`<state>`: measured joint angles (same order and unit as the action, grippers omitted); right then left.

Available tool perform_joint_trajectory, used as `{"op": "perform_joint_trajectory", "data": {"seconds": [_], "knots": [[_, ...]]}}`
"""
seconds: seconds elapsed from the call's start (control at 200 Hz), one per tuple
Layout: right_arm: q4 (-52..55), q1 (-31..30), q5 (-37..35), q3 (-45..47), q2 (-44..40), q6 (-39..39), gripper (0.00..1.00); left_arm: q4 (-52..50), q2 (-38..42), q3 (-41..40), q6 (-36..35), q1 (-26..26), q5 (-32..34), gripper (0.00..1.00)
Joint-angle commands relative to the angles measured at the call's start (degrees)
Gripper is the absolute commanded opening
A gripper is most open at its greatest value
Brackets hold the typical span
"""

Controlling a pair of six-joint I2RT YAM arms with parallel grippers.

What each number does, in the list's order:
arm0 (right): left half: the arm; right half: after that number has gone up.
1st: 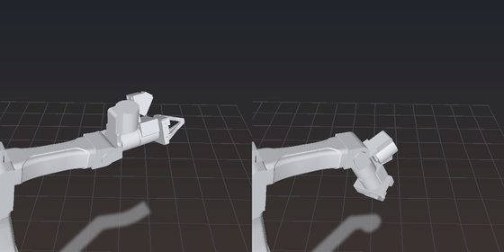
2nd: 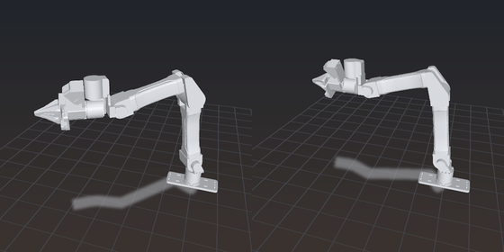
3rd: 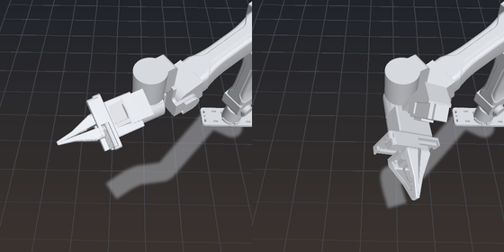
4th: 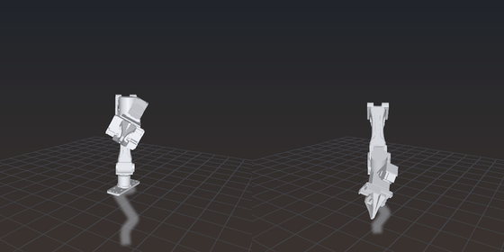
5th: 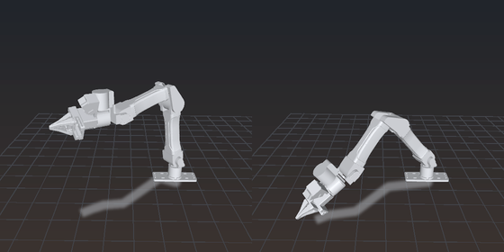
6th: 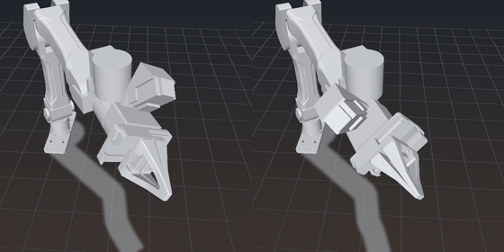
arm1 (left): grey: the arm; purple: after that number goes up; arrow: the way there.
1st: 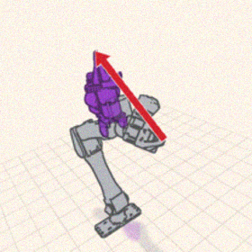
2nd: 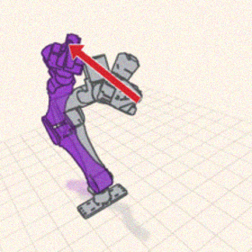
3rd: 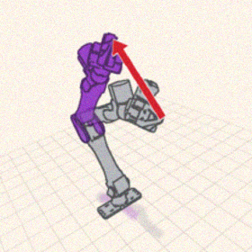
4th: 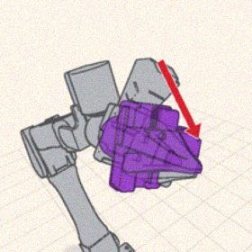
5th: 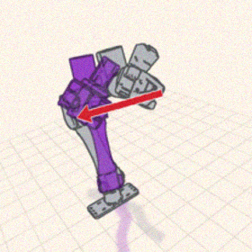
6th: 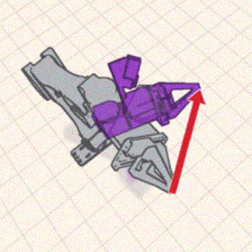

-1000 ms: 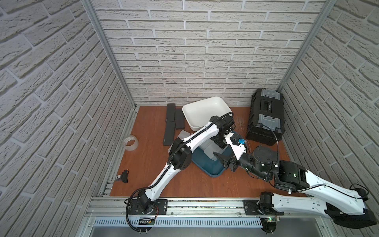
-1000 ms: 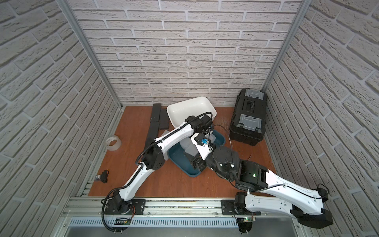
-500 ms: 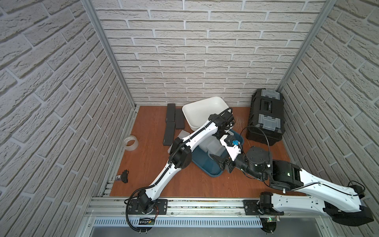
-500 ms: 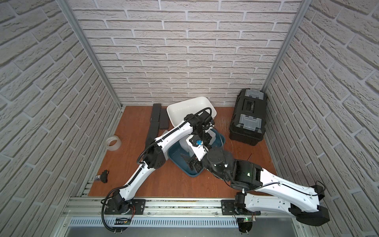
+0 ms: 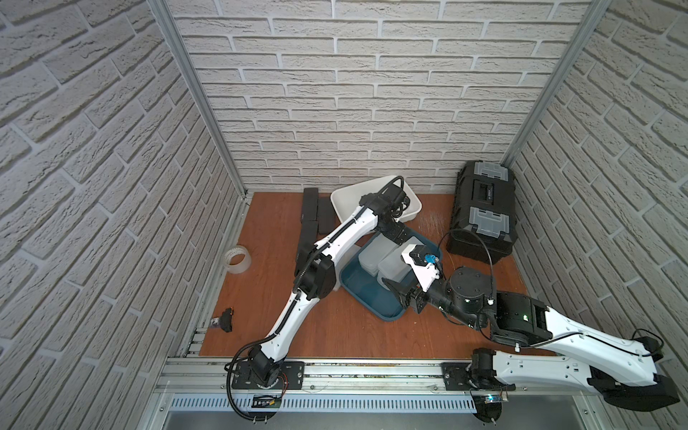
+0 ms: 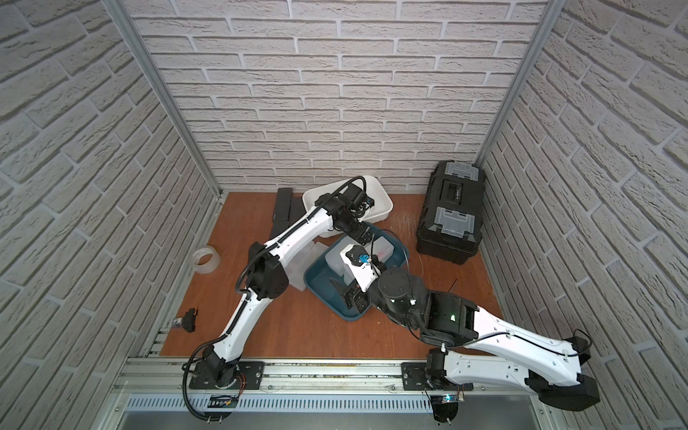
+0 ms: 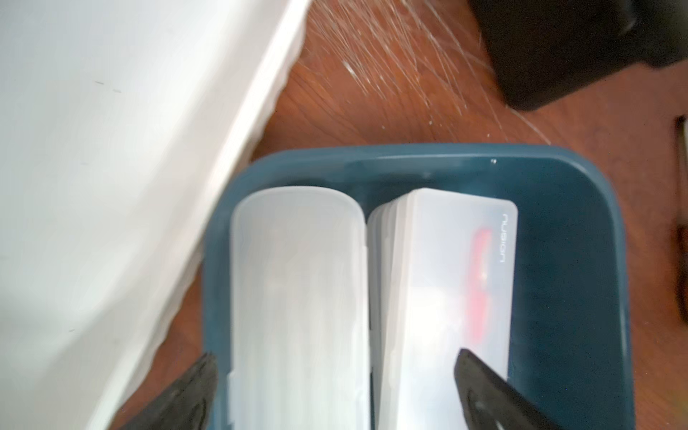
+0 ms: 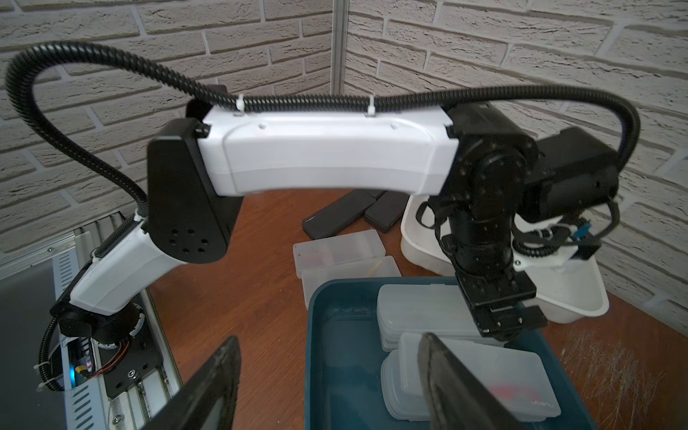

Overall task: Place the pencil cases by color into the storage box
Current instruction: Place the pencil case at the storage box.

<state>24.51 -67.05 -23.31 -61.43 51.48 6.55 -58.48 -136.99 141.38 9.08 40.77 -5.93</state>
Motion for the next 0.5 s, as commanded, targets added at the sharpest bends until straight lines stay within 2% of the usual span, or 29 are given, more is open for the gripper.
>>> {"op": "perform_joint_trajectory", "data": {"seconds": [0.0,0.095,0.225,0.305,0.365,0.495], "knots": [[-4.07,-0.54,-1.21,1.33,0.87,-1.05,0.76,4.65,11.16,-2.89,2.02,-6.1,-0.73,0.98],[-6.54,-0.54,-1.28,2.72,1.54,-1.12,0.76,4.86,16.31,-8.16,3.74,-11.71,-0.2,0.98],[-10.41,-0.38,-2.33,3.75,5.23,-0.26,0.77,0.25,21.0,-14.61,3.49,-18.71,6.69,0.98],[-11.57,-0.06,-1.54,2.18,10.41,-0.11,0.78,-1.54,24.12,-20.29,2.64,-22.37,10.93,0.98],[-12.13,0.82,0.19,0.02,15.4,0.75,0.78,-2.41,25.63,-23.88,2.41,-24.77,11.15,0.98],[-11.62,5.46,8.82,-7.21,28.26,4.55,0.78,-4.14,26.77,-29.87,1.76,-27.96,12.67,0.98]]}}
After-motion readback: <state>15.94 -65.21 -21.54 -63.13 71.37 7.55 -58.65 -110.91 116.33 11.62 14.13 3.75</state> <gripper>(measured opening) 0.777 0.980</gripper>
